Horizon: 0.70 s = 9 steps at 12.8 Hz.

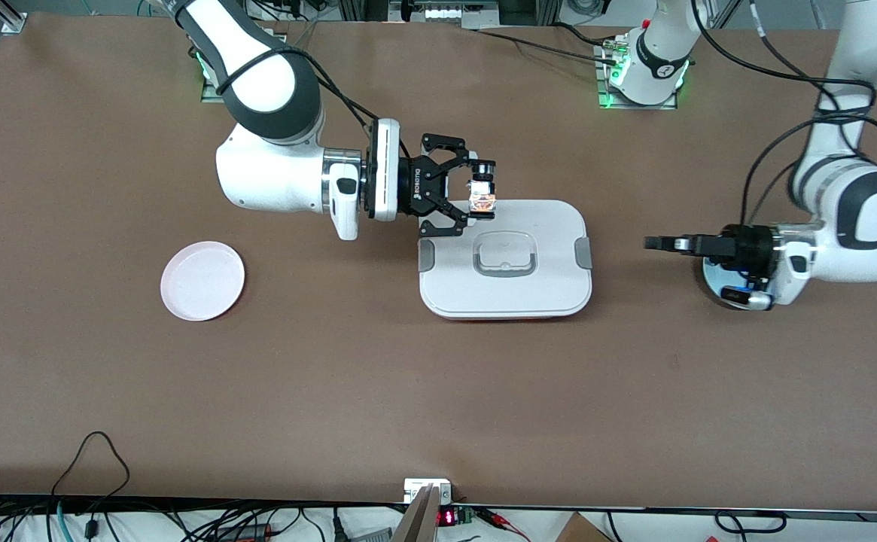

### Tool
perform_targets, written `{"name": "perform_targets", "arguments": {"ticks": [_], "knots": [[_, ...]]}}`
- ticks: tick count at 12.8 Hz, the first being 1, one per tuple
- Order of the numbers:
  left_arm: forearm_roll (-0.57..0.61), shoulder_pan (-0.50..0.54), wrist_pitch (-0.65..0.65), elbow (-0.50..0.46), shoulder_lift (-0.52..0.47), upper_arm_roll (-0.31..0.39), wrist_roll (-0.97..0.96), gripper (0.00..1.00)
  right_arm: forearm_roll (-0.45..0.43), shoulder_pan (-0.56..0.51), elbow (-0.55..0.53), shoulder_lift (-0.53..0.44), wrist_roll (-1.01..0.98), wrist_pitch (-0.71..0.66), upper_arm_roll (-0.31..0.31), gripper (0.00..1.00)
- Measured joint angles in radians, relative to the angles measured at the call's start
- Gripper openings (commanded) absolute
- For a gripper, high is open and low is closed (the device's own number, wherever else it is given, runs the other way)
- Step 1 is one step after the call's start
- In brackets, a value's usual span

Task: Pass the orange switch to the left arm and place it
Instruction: 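Hold the switch above the box while the left gripper reaches toward it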

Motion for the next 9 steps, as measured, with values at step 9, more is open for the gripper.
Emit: {"name": "perform_targets", "arguments": {"ticks": [9], "knots": [[-0.254,-0.167,0.444,0.007,-0.157,-0.238,-0.253,1.0,0.003,0.005,0.009,0.007,0.0,0.002,-0.003,0.18]]}}
